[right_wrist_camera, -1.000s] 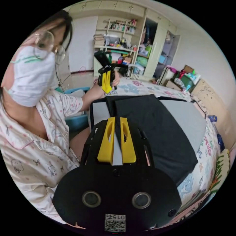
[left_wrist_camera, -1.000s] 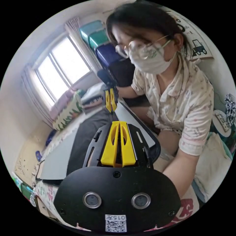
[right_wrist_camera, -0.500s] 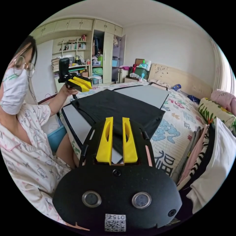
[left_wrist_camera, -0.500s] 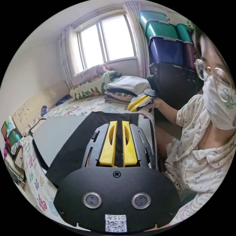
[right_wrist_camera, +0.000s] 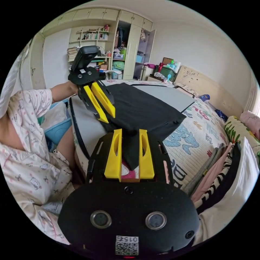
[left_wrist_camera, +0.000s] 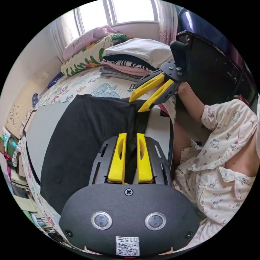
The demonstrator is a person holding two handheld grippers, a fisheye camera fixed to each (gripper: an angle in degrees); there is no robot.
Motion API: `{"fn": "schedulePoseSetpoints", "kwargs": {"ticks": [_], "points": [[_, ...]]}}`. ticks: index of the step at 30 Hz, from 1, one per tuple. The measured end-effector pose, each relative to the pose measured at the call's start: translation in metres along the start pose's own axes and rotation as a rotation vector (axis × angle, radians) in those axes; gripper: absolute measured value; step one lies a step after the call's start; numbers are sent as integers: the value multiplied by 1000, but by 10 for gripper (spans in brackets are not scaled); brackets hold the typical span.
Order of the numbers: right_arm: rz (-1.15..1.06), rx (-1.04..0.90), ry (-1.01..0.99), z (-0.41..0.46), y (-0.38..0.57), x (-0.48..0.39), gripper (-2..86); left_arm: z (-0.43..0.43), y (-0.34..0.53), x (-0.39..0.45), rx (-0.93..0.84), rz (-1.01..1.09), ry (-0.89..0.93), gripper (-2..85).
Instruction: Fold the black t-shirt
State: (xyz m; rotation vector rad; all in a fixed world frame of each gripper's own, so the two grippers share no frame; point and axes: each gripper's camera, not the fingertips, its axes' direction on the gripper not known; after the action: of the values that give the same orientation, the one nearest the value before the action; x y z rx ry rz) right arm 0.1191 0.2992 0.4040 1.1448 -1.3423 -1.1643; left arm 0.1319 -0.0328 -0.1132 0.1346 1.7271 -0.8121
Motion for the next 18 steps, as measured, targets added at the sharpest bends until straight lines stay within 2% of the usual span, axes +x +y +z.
{"fn": "schedulePoseSetpoints", "kwargs": {"ticks": [3, 5, 7, 9, 11, 14, 18], "points": [[-73, -32, -39, 6, -23, -33, 18, 5, 8, -6, -2, 16, -23, 24], [-79, -38, -11, 5, -34, -52, 14, 8, 13, -7, 0, 26, -47, 19], [-103, -13, -4, -2, -40, -73, 24, 11, 20, -9, 1, 31, -73, 15], [-170, 47, -26, -19, -43, -101, 81, 17, 30, -15, -1, 34, -90, 12], [-197, 58, -9, -25, -49, -118, 88, 22, 40, -22, 1, 28, -84, 11], [-186, -24, 111, -6, -75, -136, 76, 32, 55, -37, 4, 18, -65, 11], [-213, -67, 89, 1, -104, -163, 49, 37, 79, -55, 24, -2, -53, 10]]}}
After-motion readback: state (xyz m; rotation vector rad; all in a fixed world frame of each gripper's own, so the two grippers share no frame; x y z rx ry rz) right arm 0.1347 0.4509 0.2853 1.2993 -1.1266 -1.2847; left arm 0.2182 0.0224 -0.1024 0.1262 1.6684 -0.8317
